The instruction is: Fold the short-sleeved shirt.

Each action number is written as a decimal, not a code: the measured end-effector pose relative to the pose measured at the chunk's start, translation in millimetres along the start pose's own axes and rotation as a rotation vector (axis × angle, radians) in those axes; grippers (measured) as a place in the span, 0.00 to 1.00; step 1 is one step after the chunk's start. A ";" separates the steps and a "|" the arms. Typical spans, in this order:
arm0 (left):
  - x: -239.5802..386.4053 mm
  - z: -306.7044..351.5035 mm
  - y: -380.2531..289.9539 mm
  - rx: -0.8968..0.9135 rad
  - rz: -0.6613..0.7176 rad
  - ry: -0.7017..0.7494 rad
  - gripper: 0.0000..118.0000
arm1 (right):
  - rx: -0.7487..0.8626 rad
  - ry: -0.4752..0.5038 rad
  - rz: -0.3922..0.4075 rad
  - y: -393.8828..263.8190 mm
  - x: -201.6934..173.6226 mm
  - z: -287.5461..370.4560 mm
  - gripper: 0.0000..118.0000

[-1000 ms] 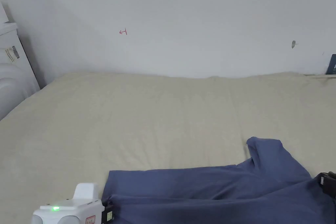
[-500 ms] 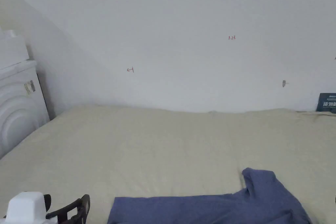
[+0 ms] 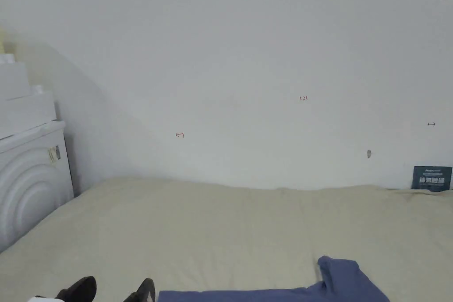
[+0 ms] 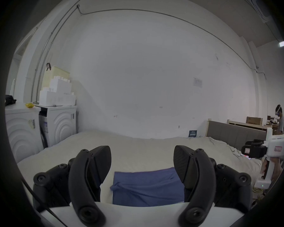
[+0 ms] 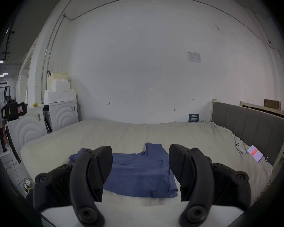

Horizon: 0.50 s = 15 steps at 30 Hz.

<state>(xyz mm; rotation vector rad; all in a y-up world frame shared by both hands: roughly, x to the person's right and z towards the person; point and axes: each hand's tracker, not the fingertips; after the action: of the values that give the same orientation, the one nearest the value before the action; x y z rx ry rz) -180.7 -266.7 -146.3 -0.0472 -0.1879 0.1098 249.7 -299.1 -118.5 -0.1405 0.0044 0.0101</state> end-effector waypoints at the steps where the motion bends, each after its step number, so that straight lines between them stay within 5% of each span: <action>1: 2.9 3.9 -3.2 -0.009 -0.008 0.015 0.69 | -0.005 0.001 0.005 -2.9 -4.0 3.5 0.64; 3: 9.2 12.7 -12.5 -0.011 -0.052 0.024 0.63 | -0.004 -0.007 0.003 -12.7 -11.9 10.6 0.61; 4: 12.0 17.0 -17.3 -0.010 -0.072 0.020 0.51 | -0.010 -0.010 -0.002 -16.5 -14.0 12.9 0.55; 6: 16.0 22.8 -25.9 -0.048 -0.091 0.005 0.09 | -0.036 -0.017 -0.008 -24.4 -16.5 15.7 0.26; 8: 15.2 28.9 -34.3 -0.072 -0.057 -0.003 0.05 | -0.039 -0.016 -0.018 -30.7 -17.3 21.4 0.04; 15: 6.7 26.8 -57.2 -0.181 0.010 0.018 0.00 | -0.114 -0.019 -0.098 -43.2 -7.7 22.8 0.02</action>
<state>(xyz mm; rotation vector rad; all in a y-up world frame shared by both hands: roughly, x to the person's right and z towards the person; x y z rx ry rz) -173.2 -321.8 -115.5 -0.2291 -0.1796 0.1024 242.5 -338.7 -89.9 -0.2545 -0.0218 -0.0867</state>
